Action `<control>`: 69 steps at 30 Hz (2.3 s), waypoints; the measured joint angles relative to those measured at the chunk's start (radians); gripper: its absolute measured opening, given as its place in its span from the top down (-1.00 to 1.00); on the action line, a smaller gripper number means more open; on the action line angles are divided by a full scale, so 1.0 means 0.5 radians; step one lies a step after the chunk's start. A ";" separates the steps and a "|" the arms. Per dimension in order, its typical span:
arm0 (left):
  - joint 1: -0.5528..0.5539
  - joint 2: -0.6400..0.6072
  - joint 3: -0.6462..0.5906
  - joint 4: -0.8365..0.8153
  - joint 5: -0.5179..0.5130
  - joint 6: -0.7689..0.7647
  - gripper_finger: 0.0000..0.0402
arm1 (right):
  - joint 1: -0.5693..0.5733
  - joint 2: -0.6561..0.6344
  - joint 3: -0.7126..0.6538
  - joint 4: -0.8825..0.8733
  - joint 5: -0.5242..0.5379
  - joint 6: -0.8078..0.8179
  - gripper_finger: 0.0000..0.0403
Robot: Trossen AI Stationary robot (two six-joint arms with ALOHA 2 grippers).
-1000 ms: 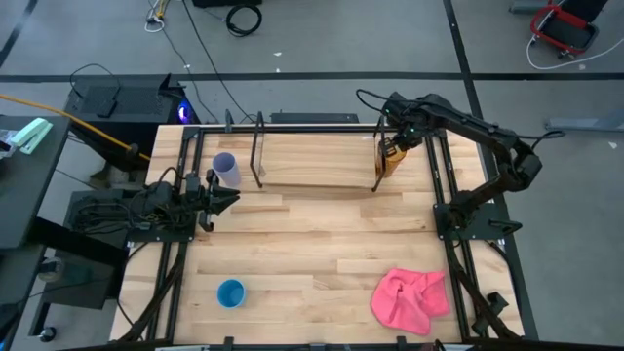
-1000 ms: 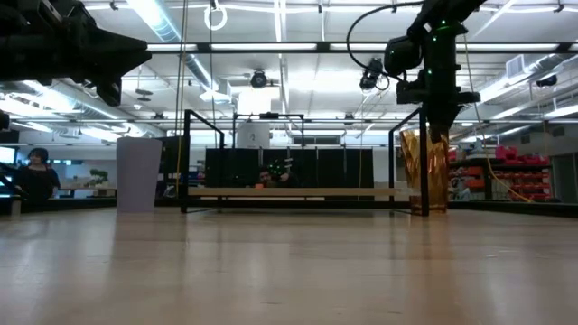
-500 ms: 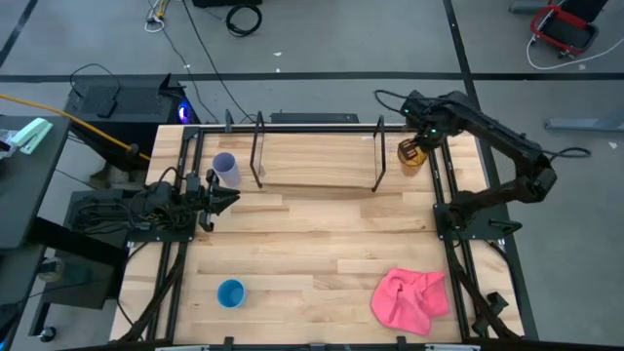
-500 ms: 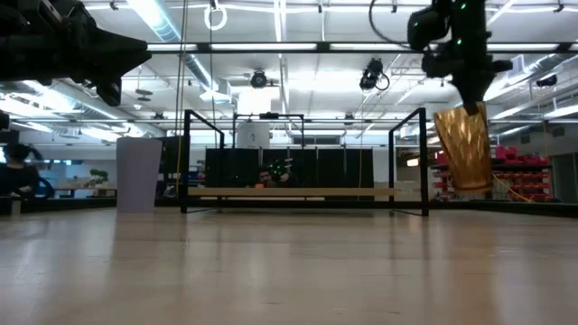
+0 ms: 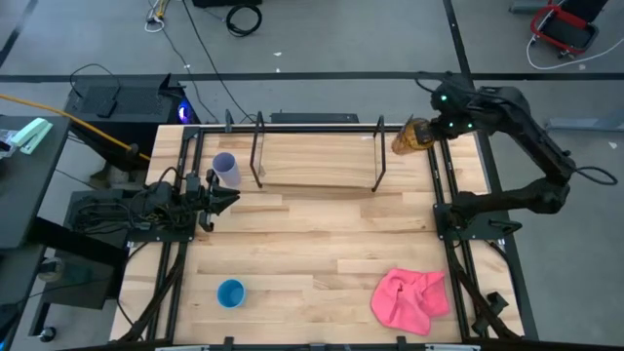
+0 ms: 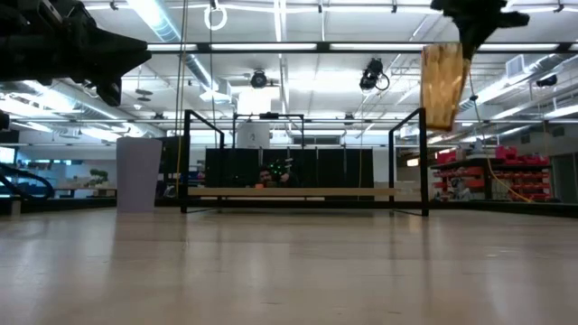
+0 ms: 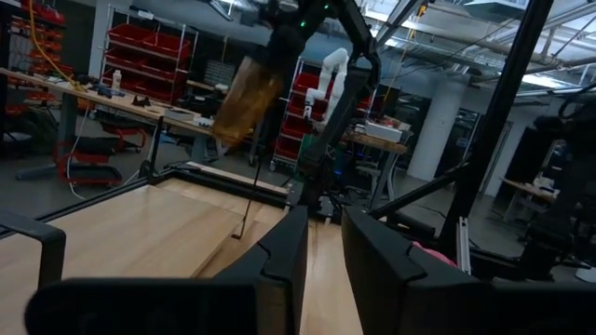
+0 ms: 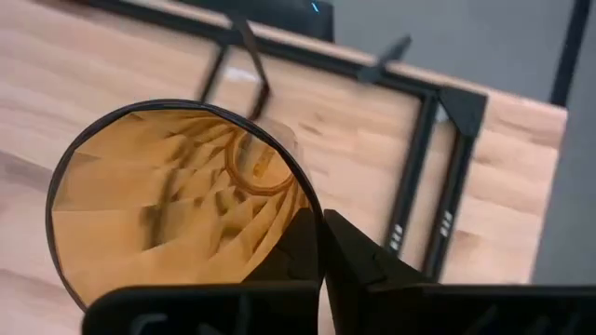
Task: Stack small to large cups/mugs on shelf
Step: Put the brown glass on the shelf
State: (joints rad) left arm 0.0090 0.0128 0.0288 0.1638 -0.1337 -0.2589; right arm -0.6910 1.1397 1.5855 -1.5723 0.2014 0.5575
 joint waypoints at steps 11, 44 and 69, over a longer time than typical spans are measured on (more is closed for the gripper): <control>0.000 0.000 0.000 0.001 0.000 -0.037 0.64 | 0.376 0.312 0.530 0.002 0.126 0.119 0.98; 0.000 0.001 0.000 -0.012 0.000 -0.037 0.65 | 0.412 1.500 1.203 0.003 0.024 -0.209 0.98; 0.000 0.001 0.000 -0.085 0.000 -0.052 0.64 | 0.246 1.490 0.816 0.007 -0.141 -0.325 0.98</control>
State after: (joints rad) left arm 0.0090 0.0131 0.0288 0.1216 -0.1337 -0.2852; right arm -0.5678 1.8846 1.9937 -1.5688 0.1307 0.3952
